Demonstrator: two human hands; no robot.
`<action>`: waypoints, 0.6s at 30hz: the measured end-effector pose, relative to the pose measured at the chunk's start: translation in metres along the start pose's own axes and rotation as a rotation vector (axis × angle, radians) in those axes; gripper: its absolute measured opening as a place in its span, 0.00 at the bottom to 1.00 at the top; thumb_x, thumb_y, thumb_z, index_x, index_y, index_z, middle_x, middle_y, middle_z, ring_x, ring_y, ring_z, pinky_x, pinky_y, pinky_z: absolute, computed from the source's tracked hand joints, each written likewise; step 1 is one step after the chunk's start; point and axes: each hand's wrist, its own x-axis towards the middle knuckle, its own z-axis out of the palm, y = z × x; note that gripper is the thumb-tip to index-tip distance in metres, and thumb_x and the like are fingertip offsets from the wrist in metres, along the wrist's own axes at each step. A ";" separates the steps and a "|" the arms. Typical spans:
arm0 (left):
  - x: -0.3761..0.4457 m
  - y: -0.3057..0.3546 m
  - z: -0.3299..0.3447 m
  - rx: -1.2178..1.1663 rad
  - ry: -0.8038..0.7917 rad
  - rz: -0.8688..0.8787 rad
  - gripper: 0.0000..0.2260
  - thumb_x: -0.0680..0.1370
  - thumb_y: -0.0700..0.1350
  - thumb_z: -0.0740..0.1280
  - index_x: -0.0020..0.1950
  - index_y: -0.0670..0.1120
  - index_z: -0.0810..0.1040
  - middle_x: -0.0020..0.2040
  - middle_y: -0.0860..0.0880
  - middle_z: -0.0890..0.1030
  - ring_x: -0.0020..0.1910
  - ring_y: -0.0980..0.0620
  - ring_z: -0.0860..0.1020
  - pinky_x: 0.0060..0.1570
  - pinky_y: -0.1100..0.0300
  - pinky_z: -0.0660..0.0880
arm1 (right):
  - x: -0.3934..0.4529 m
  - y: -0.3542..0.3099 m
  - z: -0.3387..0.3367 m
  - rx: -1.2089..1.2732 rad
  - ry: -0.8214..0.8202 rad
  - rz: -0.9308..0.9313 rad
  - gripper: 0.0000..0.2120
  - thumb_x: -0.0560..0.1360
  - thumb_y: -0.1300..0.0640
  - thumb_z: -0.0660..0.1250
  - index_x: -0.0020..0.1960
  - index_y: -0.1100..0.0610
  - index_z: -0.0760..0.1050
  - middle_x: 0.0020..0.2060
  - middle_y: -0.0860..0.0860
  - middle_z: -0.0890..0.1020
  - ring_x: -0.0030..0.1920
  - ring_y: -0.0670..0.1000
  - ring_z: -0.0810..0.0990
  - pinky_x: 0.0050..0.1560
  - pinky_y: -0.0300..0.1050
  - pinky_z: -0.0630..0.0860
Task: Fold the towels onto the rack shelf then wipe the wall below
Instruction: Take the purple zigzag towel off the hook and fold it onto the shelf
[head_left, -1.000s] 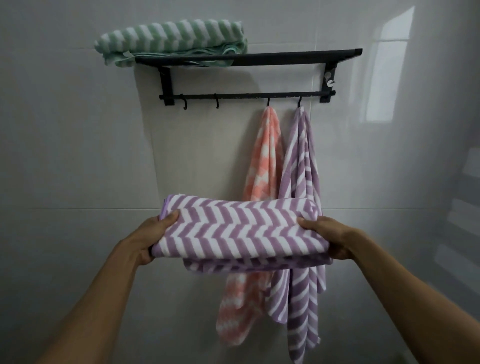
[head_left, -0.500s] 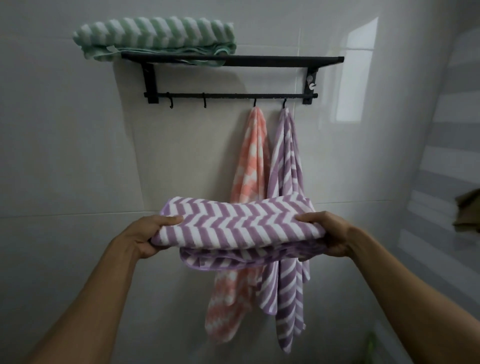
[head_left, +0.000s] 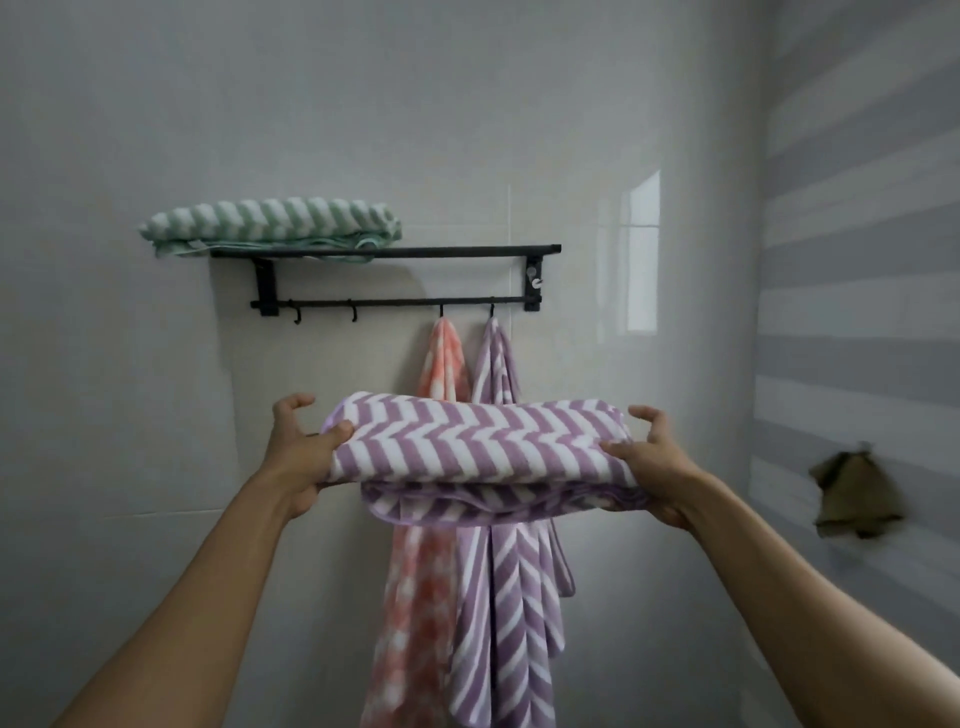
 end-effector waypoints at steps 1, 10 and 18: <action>-0.008 0.006 0.012 0.002 0.012 0.031 0.21 0.79 0.36 0.70 0.66 0.52 0.66 0.59 0.39 0.75 0.46 0.44 0.79 0.40 0.51 0.79 | -0.001 -0.005 -0.012 -0.018 0.000 -0.034 0.20 0.79 0.60 0.69 0.65 0.45 0.67 0.62 0.55 0.69 0.57 0.65 0.78 0.38 0.64 0.83; -0.044 0.079 0.083 -0.088 -0.005 0.013 0.12 0.75 0.41 0.74 0.57 0.39 0.81 0.55 0.40 0.83 0.46 0.43 0.82 0.36 0.52 0.81 | -0.016 -0.077 -0.083 0.037 -0.053 -0.118 0.07 0.80 0.58 0.67 0.54 0.55 0.84 0.52 0.53 0.78 0.47 0.63 0.82 0.43 0.63 0.84; -0.007 0.156 0.106 -0.117 -0.025 0.160 0.13 0.77 0.37 0.72 0.61 0.41 0.79 0.53 0.41 0.82 0.40 0.50 0.80 0.27 0.60 0.78 | 0.032 -0.147 -0.090 0.220 -0.149 -0.259 0.08 0.77 0.64 0.71 0.53 0.54 0.84 0.63 0.57 0.79 0.54 0.64 0.83 0.38 0.53 0.84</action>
